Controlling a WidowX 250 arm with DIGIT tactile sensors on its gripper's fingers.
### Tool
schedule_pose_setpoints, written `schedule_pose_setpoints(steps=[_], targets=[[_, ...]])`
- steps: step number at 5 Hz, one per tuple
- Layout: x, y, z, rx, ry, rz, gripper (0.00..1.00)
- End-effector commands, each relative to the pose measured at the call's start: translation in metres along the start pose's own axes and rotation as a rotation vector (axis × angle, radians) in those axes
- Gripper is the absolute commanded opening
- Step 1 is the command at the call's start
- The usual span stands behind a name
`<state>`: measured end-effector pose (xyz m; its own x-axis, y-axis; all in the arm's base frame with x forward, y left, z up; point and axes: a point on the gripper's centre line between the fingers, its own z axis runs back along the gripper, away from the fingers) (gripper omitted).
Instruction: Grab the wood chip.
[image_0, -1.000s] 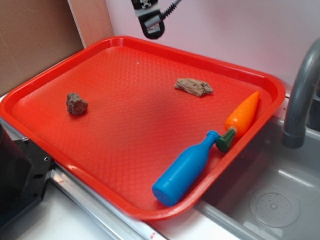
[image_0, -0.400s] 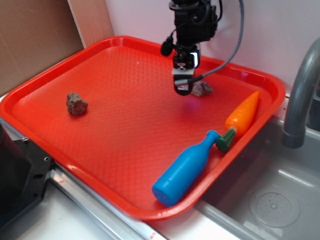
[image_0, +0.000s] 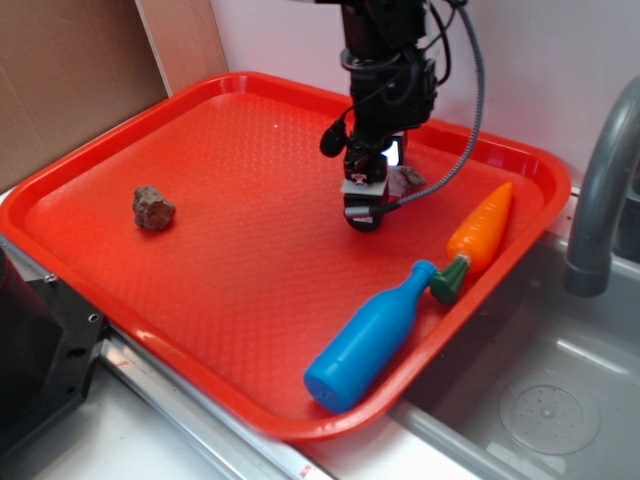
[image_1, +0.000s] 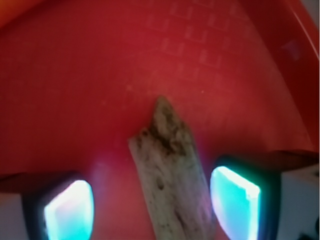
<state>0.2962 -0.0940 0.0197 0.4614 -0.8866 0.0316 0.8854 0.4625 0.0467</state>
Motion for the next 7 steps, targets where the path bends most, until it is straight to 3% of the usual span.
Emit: schedule_pose_setpoints(steps=[1,2,3,4,5,6,7], targets=[[0.006,-0.013,0.012,0.007,-0.040,0.001,0.00],[0.001,-0.010,0.027,-0.003,-0.073,0.074,0.00],[-0.014,-0.001,0.070,0.069,-0.111,0.269,0.00],[-0.042,0.007,0.120,0.112,-0.173,0.520,0.00],[-0.095,0.008,0.170,0.061,-0.208,0.784,0.00],[-0.151,-0.006,0.221,0.098,-0.229,1.033,0.00],[-0.165,-0.032,0.230,0.112,-0.203,1.284,0.00]])
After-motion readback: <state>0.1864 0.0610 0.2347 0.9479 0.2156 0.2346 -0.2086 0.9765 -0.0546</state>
